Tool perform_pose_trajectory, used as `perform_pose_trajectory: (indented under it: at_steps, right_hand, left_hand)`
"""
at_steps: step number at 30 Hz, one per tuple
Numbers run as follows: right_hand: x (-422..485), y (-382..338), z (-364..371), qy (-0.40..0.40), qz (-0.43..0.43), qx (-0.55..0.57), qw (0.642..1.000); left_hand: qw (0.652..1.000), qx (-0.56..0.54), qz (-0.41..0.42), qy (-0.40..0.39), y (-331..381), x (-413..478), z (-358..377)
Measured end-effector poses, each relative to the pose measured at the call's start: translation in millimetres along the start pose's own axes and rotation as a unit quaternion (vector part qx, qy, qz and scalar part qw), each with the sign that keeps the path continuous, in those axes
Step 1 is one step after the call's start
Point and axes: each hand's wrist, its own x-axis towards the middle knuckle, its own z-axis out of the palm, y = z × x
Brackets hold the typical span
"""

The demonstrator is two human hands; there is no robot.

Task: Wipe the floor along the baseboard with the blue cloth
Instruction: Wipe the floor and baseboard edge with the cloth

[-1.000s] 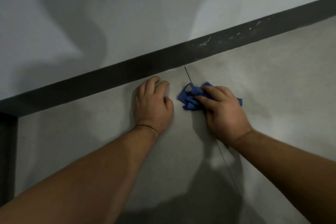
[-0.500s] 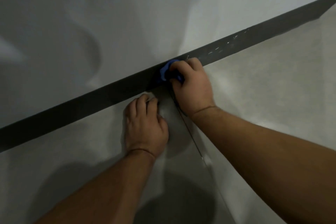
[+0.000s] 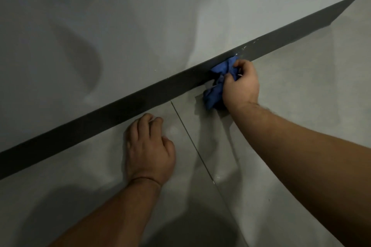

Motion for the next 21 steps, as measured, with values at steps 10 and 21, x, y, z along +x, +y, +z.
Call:
perform_pose_trajectory:
  at_steps: [10,21]
  right_hand:
    - [69,-23,-41,0.111,0.13,0.205,0.964]
    - [19,-32,4,0.093,0.068,0.16,0.98]
  left_hand:
    - [1.0,-0.004,0.001,0.015,0,0,1]
    - [0.999,-0.01,0.004,0.034,1,0,5]
